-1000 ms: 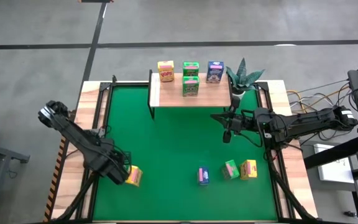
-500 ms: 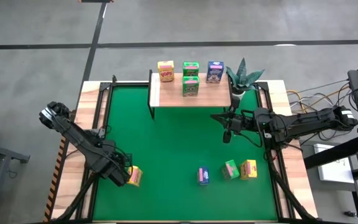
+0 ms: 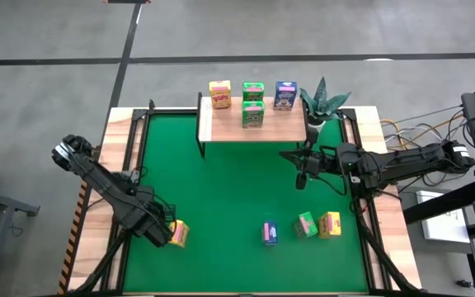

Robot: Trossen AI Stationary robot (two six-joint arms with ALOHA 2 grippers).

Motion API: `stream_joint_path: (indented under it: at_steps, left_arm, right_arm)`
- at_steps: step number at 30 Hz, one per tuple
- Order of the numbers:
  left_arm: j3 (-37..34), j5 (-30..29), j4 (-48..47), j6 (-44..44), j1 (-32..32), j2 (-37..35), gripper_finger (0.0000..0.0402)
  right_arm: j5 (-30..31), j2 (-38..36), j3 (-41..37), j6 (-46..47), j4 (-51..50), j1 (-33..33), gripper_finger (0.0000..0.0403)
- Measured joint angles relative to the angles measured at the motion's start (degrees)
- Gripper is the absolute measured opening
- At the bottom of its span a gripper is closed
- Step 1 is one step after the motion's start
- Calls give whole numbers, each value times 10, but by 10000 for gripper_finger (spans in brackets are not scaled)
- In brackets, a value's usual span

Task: Stack cereal on shelf
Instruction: Put the left blue cereal box on the shelf aligned with the other blue cereal box

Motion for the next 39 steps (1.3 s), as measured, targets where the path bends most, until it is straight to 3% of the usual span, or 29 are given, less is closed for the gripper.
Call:
stream_joint_path:
  at_steps: [6,8,12,16,19,24,28,33,36,39]
  left_arm:
    - [67,-36,-55,66,6,0,137]
    - [96,-84,-60,95,10,-1,137]
    - [162,-244,-59,200,28,3,137]
    - [242,-357,-49,344,65,21,137]
    - [308,-394,-12,496,103,43,137]
    - [412,-388,103,818,165,98,137]
    - [511,-356,136,1041,208,160,137]
    - [647,-347,136,1234,253,240,137]
    - [723,-310,138,1324,281,287,137]
    - [693,-280,214,1411,307,287,137]
  right_arm:
    - [18,-17,0,5,-32,0,9]
    - [18,-37,0,14,-56,0,9]
    - [12,-88,0,48,-117,0,9]
    - [-62,-144,-6,82,-158,0,9]
    - [-133,-180,-13,102,-169,0,9]
    - [-216,-223,-21,130,-188,0,9]
    - [-261,-247,-24,142,-201,0,9]
    - [-266,-270,-31,146,-213,0,9]
    - [-266,-285,-37,144,-213,0,9]
    - [-266,-301,-42,141,-218,0,9]
